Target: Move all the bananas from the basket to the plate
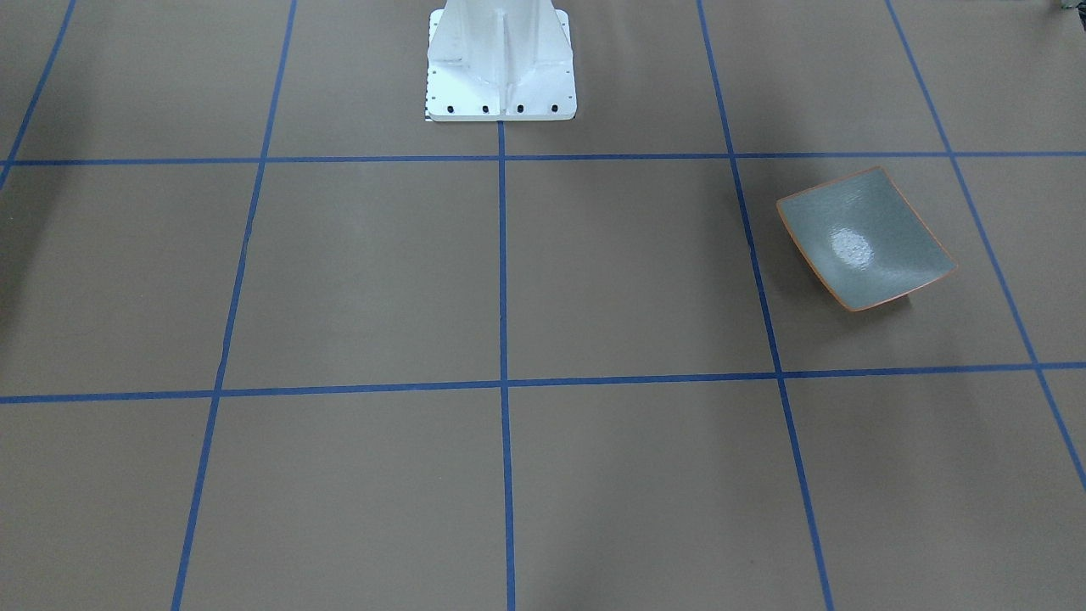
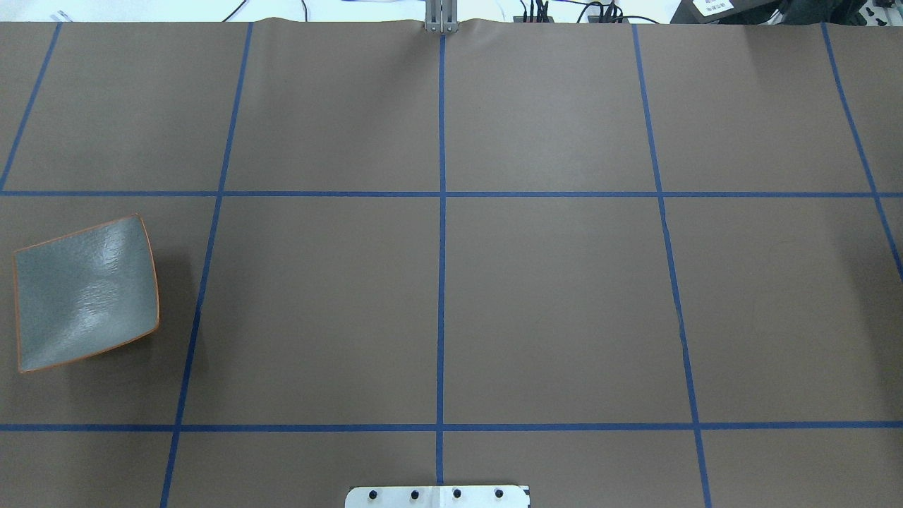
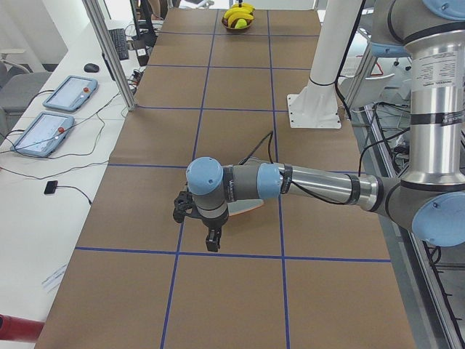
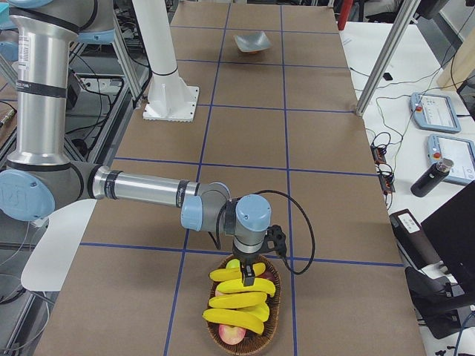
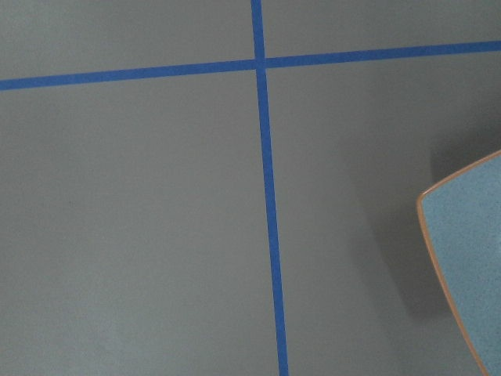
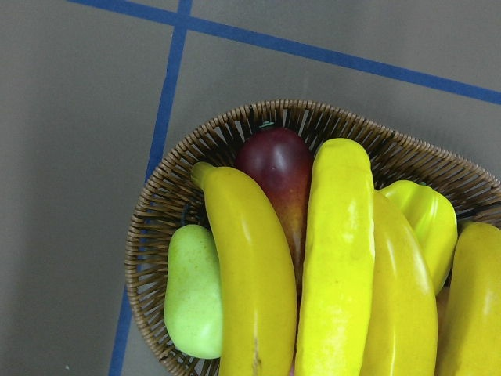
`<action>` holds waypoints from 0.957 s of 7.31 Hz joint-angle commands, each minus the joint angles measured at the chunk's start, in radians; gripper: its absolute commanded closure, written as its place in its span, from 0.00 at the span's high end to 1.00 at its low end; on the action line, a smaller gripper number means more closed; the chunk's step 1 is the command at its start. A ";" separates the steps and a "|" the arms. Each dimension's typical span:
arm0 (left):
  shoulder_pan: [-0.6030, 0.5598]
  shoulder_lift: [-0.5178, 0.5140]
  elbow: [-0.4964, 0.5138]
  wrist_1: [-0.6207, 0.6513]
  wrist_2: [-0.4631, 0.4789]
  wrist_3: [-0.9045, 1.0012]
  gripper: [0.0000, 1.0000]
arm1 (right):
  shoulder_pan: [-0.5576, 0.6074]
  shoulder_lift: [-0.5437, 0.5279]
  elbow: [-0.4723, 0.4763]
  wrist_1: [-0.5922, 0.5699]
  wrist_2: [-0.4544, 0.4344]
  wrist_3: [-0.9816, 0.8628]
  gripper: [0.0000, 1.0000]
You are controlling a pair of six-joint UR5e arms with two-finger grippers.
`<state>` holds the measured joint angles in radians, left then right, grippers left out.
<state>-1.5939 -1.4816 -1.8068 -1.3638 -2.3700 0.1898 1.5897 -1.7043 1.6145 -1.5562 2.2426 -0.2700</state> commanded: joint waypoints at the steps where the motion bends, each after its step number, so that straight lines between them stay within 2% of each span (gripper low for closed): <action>1: 0.003 0.000 0.007 -0.073 0.000 -0.001 1.00 | -0.001 0.003 0.002 0.001 0.000 0.000 1.00; 4: 0.005 -0.002 0.014 -0.084 0.000 0.000 1.00 | 0.003 -0.008 0.085 0.001 -0.001 -0.003 1.00; 6: 0.003 0.000 0.012 -0.151 -0.001 -0.007 1.00 | 0.003 0.008 0.087 0.008 0.003 0.001 1.00; 7: 0.003 0.004 0.017 -0.153 -0.005 -0.007 1.00 | 0.003 0.041 0.059 0.059 0.003 0.002 1.00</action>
<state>-1.5900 -1.4812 -1.7938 -1.5008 -2.3717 0.1844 1.5922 -1.6913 1.6925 -1.5387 2.2443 -0.2696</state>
